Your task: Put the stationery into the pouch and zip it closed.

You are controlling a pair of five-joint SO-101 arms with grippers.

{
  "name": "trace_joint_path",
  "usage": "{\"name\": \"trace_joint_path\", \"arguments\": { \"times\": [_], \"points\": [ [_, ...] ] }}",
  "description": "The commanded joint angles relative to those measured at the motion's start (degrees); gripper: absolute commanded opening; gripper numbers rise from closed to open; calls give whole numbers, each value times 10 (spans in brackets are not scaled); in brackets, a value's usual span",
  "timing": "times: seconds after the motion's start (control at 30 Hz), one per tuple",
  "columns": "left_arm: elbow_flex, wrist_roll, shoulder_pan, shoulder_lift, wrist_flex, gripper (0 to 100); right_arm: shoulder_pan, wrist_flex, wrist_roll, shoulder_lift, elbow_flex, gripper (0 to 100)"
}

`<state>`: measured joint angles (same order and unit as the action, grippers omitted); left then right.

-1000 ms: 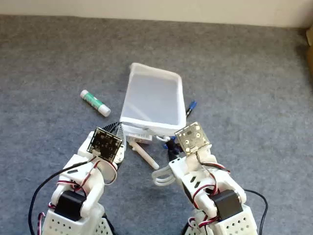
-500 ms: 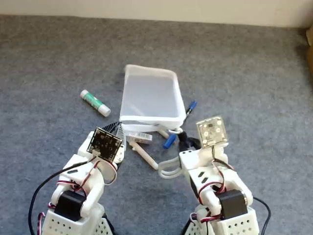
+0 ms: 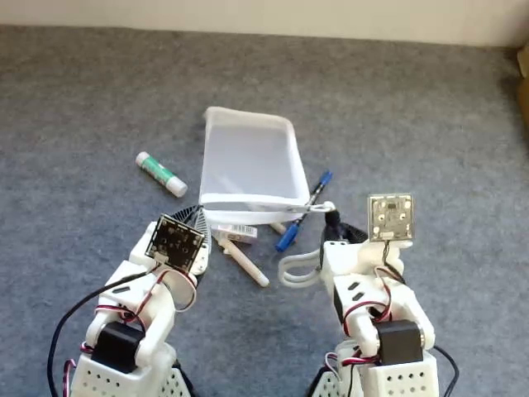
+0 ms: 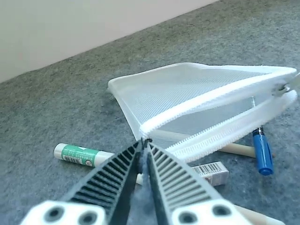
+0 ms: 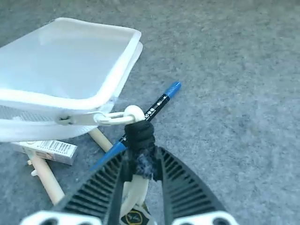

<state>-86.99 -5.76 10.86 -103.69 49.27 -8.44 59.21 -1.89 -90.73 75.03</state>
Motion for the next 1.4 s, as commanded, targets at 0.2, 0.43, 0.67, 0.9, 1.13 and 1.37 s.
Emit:
{"name": "trace_joint_path", "arguments": {
  "times": [0.2, 0.43, 0.67, 0.9, 1.13, 1.37],
  "points": [
    [34, -6, -7, -6, 2, 7, -13, -10, 6, -7, -37, 5],
    [22, -5, -3, -6, -2, 8, -87, 5, 77, -16, -38, 5],
    [3, -4, 16, -6, -3, 118, -139, 65, 87, -154, -39, 5],
    [-11, -4, 15, -6, -19, 140, -140, 80, 105, -145, -59, 5],
    [-55, -7, 17, -6, -87, 141, -144, 95, 105, -146, -59, 5],
    [-66, -8, 17, -5, -101, 140, -165, 95, 104, -146, -59, 5]
  ]
}}
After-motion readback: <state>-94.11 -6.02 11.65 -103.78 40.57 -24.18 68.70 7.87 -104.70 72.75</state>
